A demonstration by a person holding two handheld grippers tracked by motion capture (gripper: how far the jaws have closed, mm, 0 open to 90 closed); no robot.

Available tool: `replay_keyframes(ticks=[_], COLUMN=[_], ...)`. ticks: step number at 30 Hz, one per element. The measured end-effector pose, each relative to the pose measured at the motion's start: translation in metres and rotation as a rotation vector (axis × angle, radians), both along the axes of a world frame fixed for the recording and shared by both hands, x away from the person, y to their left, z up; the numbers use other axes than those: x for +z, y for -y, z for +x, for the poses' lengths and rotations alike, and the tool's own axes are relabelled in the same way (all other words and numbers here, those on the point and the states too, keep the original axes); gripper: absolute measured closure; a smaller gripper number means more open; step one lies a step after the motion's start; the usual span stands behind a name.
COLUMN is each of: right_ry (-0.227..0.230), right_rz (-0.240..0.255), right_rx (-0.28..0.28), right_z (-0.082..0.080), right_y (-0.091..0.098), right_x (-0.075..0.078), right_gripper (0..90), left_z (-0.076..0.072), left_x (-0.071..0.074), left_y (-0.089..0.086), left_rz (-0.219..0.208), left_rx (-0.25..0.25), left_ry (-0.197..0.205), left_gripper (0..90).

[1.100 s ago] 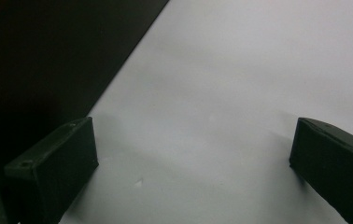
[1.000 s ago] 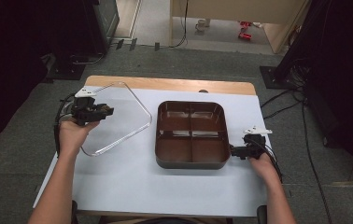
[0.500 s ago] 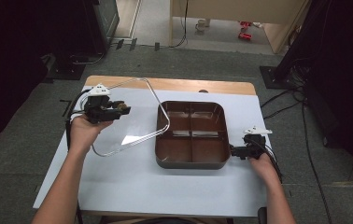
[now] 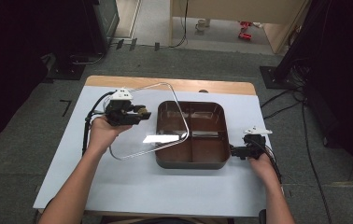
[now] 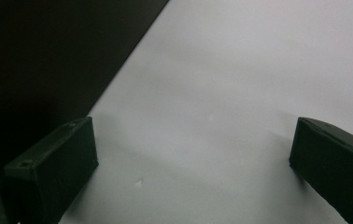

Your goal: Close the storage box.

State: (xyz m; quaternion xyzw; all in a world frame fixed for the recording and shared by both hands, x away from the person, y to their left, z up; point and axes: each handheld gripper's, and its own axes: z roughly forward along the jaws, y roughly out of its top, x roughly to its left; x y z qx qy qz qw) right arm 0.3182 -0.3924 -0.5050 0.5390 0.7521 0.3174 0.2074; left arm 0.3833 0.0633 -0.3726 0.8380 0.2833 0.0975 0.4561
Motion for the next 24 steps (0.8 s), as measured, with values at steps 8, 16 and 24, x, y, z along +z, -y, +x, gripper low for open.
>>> replay_keyframes(ticks=[8,16,24], right_ry=[-0.001,-0.001,-0.001], right_rz=[0.002,0.002,0.003], right_rx=[-0.001,-0.001,-0.001], right_z=[0.0,0.0,0.0], right_y=[0.0,0.0,0.0], right_x=[0.0,0.0,0.0], right_gripper=[0.2,0.3,0.2], left_z=[-0.003,-0.001,0.0], left_x=[-0.003,-0.009,-0.018], left_y=[0.036,0.074,0.107], left_rz=[0.047,0.066,0.083], left_rx=[-0.093,-0.186,-0.245], left_ry=[0.015,0.019,0.025], left_gripper=[59.8,59.9,59.9])
